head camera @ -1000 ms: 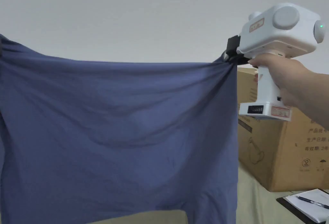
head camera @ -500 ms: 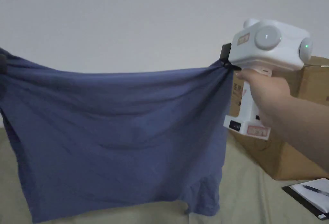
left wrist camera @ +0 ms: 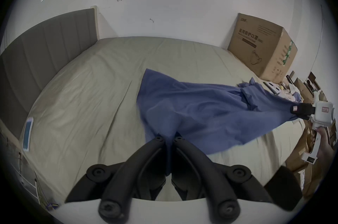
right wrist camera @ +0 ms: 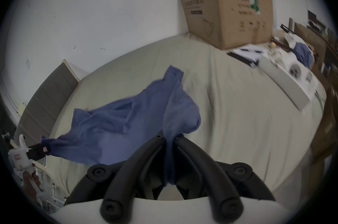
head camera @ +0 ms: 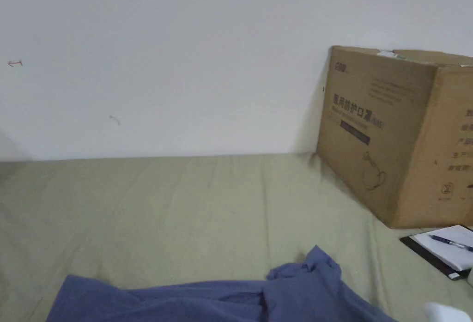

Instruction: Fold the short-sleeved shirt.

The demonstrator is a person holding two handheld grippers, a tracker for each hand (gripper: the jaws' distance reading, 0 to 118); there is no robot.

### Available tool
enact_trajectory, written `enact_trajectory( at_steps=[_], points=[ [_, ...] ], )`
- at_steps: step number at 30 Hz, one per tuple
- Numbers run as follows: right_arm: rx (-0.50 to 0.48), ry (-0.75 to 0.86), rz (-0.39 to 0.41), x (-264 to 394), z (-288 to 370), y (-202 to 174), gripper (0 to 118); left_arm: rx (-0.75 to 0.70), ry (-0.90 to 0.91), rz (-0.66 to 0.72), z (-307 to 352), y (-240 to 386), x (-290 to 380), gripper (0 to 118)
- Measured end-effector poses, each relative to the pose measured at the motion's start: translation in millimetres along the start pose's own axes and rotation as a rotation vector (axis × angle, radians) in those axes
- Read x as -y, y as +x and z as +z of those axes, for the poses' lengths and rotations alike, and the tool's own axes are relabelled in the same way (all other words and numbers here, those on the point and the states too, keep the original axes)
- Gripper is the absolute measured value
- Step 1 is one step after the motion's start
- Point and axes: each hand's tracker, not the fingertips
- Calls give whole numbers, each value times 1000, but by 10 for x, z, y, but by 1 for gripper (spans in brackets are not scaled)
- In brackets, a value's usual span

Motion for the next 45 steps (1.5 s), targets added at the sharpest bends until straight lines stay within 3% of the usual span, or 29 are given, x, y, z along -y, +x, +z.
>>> enact_trajectory(
  at_steps=[2,8,12,18,19,20,21,22,23,24,30,32,34,35,36,37,39,45],
  points=[
    [-3,28,-43,190,337,135,3,-4,44,16,302,-65,129,2],
    [-1,-10,-43,378,884,235,3,-22,109,14,861,-137,163,2],
    [68,-99,53,367,614,229,3,-74,2,-61,521,-91,127,2],
    [148,-279,27,453,-226,282,7,-103,-210,-24,-265,-22,229,6],
    [156,-290,25,476,-291,302,13,-109,-191,-24,-295,-36,259,18],
    [167,-310,17,482,-339,318,25,-123,-178,4,-326,-59,284,43],
    [165,-313,9,481,-351,334,50,-129,-184,35,-349,-81,303,83],
    [159,-311,-1,476,-341,357,84,-119,-185,79,-340,-109,325,106],
    [155,-319,-2,481,-313,375,109,-110,-153,114,-295,-136,341,115],
    [156,-321,-2,474,-263,381,117,-107,-118,143,-262,-220,336,116],
    [114,-142,25,254,426,314,112,-112,20,115,281,-171,86,116],
    [76,-46,28,182,713,188,111,-106,117,85,555,-100,17,116],
    [-10,96,36,210,1011,65,96,-51,232,68,825,-6,61,103],
    [-52,179,52,239,1153,-23,79,-14,318,63,979,52,119,83],
    [-69,233,67,263,1244,-91,39,-3,374,55,1083,86,149,37],
    [-79,290,89,291,1336,-178,27,8,420,42,1175,140,190,37],
    [-51,341,146,317,1372,-318,0,-20,421,3,1250,227,227,0],
    [-121,379,171,167,1322,-545,0,-1,388,-59,1081,168,-271,0]
  ],
)
